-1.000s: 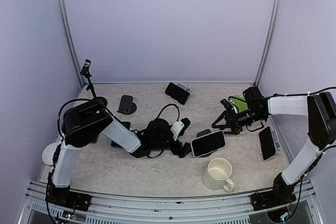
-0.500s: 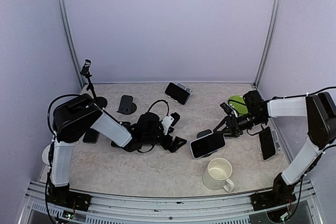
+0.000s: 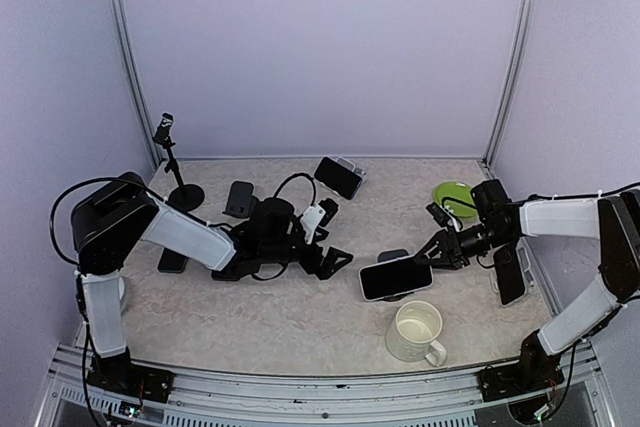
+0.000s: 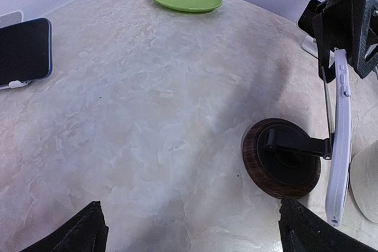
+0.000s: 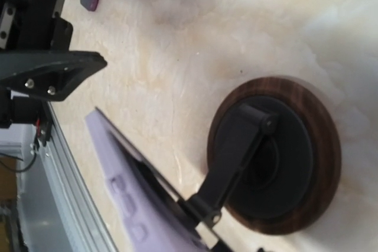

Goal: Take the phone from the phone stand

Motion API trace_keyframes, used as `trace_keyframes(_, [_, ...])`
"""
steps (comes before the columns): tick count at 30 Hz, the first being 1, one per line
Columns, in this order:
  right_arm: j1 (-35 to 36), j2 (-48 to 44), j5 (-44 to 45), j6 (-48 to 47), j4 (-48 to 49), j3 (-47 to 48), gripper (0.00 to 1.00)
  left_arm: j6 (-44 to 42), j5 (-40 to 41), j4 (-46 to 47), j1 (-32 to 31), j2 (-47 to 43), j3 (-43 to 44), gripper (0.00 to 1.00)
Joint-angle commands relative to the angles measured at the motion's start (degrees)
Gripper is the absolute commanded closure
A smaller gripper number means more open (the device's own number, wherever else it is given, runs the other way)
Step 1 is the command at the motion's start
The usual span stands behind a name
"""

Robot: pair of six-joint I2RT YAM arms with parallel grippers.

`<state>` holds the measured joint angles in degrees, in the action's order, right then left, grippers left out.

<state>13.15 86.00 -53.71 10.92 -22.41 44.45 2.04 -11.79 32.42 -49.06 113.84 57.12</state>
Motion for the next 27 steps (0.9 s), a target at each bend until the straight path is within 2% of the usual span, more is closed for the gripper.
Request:
trace_keyframes(1, [-0.42, -3.60, 0.42, 3.48, 2.78, -2.95, 0.55, -0.92, -0.15, -2.33, -0.07, -2.81, -0.28, 0.02])
trace_keyframes(6, [-0.45, -5.02, 1.62, 4.16, 4.08, -4.91, 0.63, -1.20, -0.57, -3.28, -0.09, -4.49, -0.05, 0.02])
trace_keyframes(10, [-0.43, -6.19, 0.53, 4.82, 6.11, -5.42, 0.74, -1.77, -0.39, -4.69, -0.07, -5.94, 0.09, 0.02])
trace_keyframes(16, [-0.41, -7.45, -1.80, 5.16, 8.07, -4.98, 0.82, -2.24, 0.47, -6.00, -0.07, -8.30, -0.97, 0.02])
trace_keyframes(22, [-0.36, -8.81, -3.10, 4.73, 8.07, -4.98, 0.99, -3.07, 1.27, -6.84, -0.07, -10.45, -2.00, 0.02])
trace_keyframes(27, [-0.41, -10.29, -5.42, 5.23, 9.20, -4.76, 1.00, -4.36, 2.06, -8.50, -0.07, -12.09, -2.06, 0.01])
